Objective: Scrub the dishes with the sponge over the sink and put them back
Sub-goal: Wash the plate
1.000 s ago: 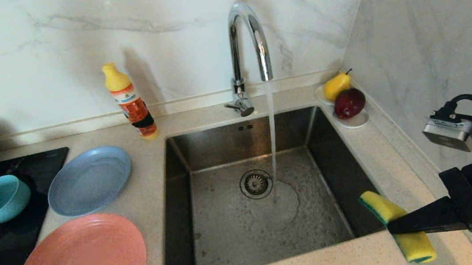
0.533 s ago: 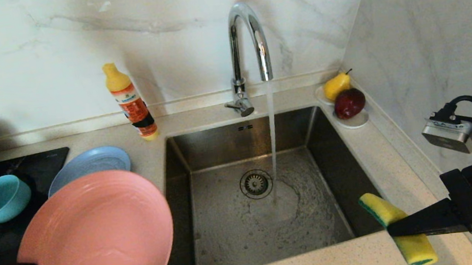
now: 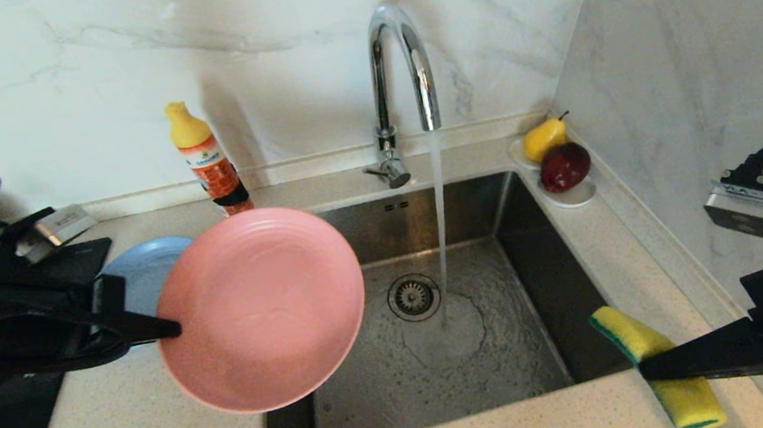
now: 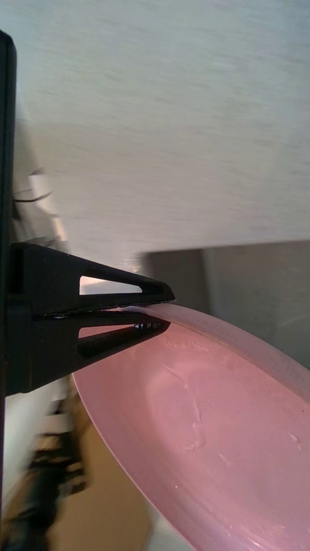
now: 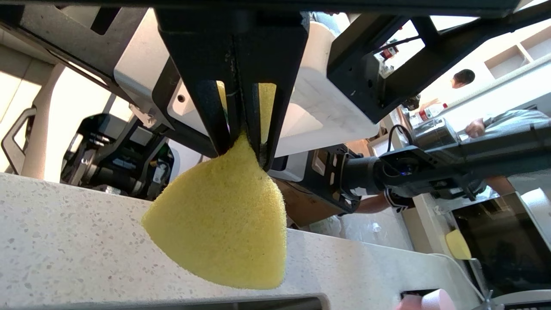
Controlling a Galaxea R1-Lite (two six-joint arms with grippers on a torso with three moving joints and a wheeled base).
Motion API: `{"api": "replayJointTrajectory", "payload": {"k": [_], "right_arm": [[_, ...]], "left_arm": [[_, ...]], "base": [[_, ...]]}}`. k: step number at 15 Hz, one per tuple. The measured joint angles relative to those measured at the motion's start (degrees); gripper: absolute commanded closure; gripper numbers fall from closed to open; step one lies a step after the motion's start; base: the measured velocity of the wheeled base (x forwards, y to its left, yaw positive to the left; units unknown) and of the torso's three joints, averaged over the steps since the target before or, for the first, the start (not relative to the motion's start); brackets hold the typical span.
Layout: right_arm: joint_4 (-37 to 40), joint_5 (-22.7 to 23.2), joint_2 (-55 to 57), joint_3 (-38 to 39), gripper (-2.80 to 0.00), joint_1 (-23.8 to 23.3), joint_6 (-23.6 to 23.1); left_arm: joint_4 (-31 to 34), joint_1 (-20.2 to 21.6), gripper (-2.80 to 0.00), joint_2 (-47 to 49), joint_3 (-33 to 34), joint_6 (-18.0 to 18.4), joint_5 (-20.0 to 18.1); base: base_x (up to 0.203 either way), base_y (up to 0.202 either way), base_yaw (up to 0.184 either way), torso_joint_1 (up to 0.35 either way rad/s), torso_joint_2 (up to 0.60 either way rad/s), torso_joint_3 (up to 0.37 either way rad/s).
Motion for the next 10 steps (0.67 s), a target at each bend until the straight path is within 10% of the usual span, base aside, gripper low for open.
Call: {"api": "replayJointTrajectory", "payload": {"k": [10], "right_arm": [[-0.1, 0.1, -2.2, 0.0, 0.0, -0.1, 0.1]], "left_arm": [[-13.8, -21.5, 0.0, 21.6, -12.0, -18.9, 16.5]], "base": [[0.0, 0.0, 0.0, 0.0, 0.0, 0.0]]}}
